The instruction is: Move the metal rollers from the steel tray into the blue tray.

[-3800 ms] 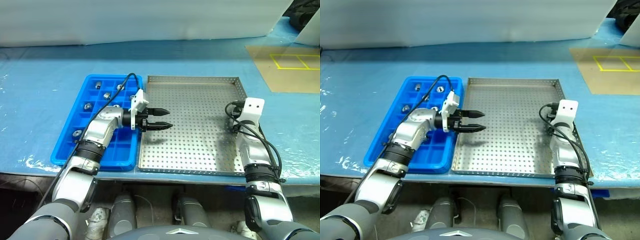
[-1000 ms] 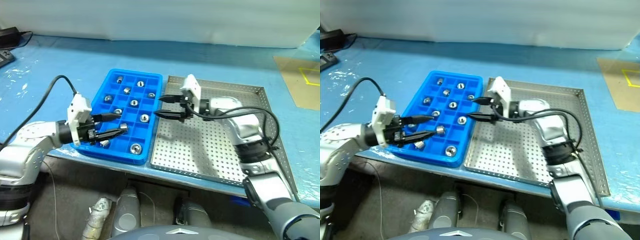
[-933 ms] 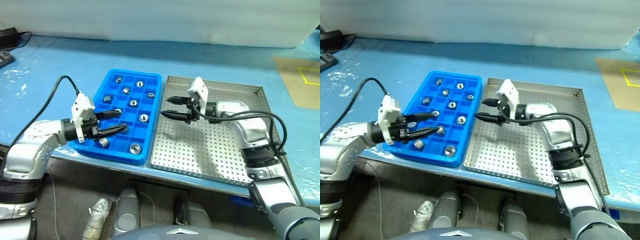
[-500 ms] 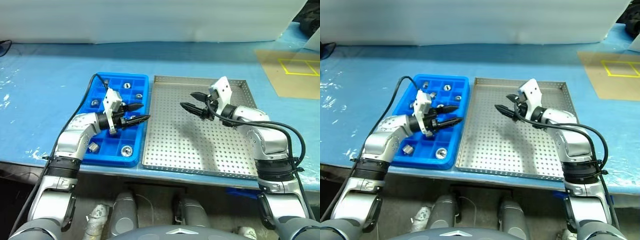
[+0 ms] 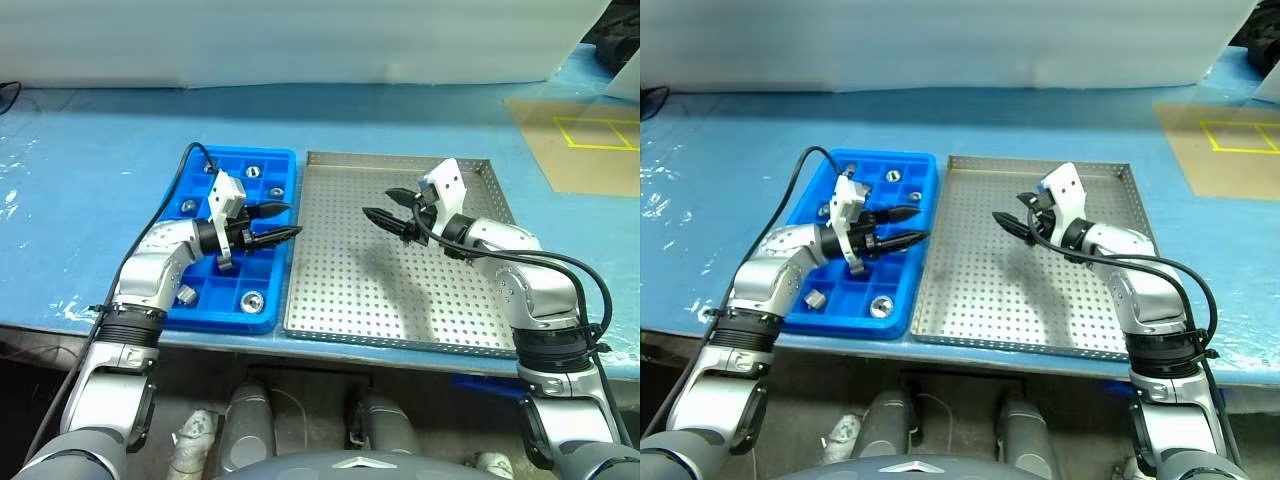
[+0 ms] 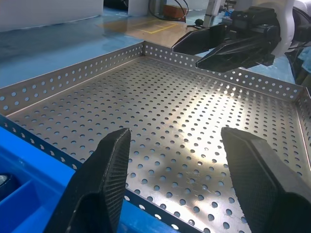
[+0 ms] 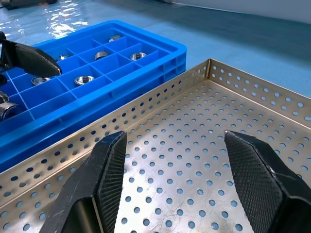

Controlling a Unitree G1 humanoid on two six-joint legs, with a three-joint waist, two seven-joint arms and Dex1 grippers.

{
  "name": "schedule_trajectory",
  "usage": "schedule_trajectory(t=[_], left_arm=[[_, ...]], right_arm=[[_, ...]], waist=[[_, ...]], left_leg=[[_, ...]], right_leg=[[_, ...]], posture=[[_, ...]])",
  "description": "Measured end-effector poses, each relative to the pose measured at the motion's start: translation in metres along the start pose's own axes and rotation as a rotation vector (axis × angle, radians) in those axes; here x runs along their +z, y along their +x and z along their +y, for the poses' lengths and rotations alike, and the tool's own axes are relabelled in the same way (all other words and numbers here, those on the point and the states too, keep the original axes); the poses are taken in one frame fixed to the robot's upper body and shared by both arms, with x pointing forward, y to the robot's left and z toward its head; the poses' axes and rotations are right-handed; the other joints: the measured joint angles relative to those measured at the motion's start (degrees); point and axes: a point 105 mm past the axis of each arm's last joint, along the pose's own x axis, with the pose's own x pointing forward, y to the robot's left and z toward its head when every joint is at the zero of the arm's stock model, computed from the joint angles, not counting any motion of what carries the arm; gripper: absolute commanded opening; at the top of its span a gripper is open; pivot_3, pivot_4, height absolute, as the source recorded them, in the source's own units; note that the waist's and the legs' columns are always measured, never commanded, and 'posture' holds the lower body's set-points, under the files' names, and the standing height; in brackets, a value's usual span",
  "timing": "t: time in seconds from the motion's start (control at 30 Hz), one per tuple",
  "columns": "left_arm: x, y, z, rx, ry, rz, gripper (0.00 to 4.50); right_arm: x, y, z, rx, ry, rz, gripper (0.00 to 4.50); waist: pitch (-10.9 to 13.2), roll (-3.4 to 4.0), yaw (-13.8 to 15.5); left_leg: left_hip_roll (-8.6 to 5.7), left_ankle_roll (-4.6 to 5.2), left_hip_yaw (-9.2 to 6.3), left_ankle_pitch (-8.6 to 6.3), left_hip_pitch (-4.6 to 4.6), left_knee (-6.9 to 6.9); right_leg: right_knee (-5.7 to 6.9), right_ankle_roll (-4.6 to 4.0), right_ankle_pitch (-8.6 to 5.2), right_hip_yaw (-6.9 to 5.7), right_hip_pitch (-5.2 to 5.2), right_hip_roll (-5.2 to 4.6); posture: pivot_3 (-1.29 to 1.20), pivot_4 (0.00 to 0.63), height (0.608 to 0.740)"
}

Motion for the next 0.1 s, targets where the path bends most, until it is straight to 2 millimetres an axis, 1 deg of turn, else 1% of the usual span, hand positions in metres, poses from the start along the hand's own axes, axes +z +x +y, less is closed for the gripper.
schedule_trajectory(t=[0.1], left_arm=[[0.0002, 0.0004, 0.0014, -0.002, -0.002, 0.003, 3.11]], right_arm=[[0.0005, 0.0005, -0.0007, -0.011, 0.0, -0.005, 3.31]], waist=[[0.0, 0.0, 0.0]], left_leg=[[-0.01, 0.0, 0.0, 0.0, -0.01, 0.0]], right_leg=[[0.0, 0.0, 0.0, 0.0, 0.0, 0.0]], posture=[[-0.17, 0.15, 0.74]])
